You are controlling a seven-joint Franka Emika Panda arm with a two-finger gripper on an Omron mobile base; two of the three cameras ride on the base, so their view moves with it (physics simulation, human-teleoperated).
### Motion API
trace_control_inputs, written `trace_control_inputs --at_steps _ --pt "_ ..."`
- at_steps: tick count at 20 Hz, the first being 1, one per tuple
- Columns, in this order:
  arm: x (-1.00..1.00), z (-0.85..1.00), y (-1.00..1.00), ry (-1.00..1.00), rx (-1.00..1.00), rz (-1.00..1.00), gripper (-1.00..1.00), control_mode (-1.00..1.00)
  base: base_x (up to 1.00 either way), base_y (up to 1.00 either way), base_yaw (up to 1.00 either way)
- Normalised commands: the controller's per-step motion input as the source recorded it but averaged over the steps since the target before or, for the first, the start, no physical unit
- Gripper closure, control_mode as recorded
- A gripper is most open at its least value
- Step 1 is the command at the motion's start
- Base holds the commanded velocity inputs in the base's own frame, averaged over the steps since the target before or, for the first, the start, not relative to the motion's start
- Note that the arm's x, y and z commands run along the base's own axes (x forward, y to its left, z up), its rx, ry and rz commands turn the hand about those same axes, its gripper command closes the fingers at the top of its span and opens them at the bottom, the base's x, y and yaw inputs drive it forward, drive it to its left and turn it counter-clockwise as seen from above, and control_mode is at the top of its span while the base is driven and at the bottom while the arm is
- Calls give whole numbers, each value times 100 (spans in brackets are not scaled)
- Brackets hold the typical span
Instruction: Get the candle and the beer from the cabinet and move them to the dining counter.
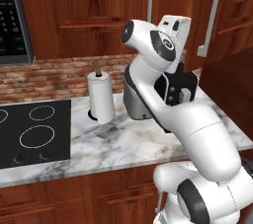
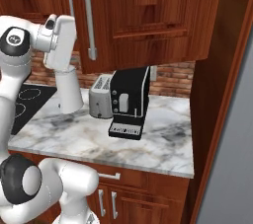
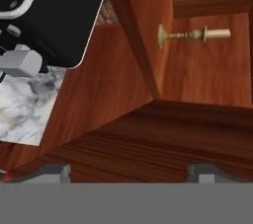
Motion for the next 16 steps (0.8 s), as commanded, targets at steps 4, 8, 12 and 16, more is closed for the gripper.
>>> trace_control_inputs --at_steps 4,8,12,16 --pt "-54 -7 -46 4 -1 -19 -100 -100 0 0 0" --pt "-34 -4 -62 9 0 -17 -100 -100 0 0 0" --pt "-55 -4 -72 5 0 -17 -100 -100 0 0 0" --pt "-76 -15 -75 1 0 -17 -100 -100 0 0 0"
